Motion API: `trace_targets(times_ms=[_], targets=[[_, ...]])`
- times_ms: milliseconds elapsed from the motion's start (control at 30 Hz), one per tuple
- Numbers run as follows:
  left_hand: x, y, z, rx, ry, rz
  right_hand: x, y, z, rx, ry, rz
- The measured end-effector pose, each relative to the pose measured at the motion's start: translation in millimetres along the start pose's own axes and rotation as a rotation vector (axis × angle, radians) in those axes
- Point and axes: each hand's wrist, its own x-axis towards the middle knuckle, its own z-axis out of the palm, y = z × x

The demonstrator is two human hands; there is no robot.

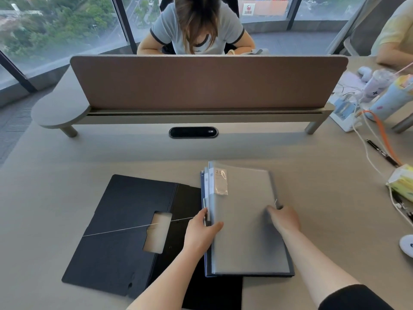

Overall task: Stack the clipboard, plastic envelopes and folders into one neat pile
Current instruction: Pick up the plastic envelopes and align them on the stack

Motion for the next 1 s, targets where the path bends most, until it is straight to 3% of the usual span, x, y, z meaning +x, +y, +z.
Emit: trace_targets(times_ms=[167, 367, 500, 700, 833, 1000], targets=[[0.3, -7.0, 1.6, 0.263, -0.016, 0.067, 11.4, 12.1, -2.6, -0.051, 0.045, -0.031], [0.2, -18.7, 0.4, 0.267, 0.088, 0.070, 10.7, 15.4, -0.8, -0.070, 0.082, -0.062], [-1.6, -30.5, -13.1, 0.347, 0.261, 0.063, 11.5, 12.8, -0.5, -0.079, 0.120, -0.070], [-4.8, -41.3, -37.2, 0.561, 0.485, -0.101, -0.5, 4.2, 1.2, -0.139, 0.184, -0.131], [-6.8, -46.6, -46.6, 0.503, 0.500, -0.157, -18.3, -12.9, 4.6, -0.104, 0.271, -0.316], [-10.4, -48.6, -52.5, 0.399, 0.469, -0.188, -53.8, -55.0, 28.3, 0.022, 0.126, -0.675]])
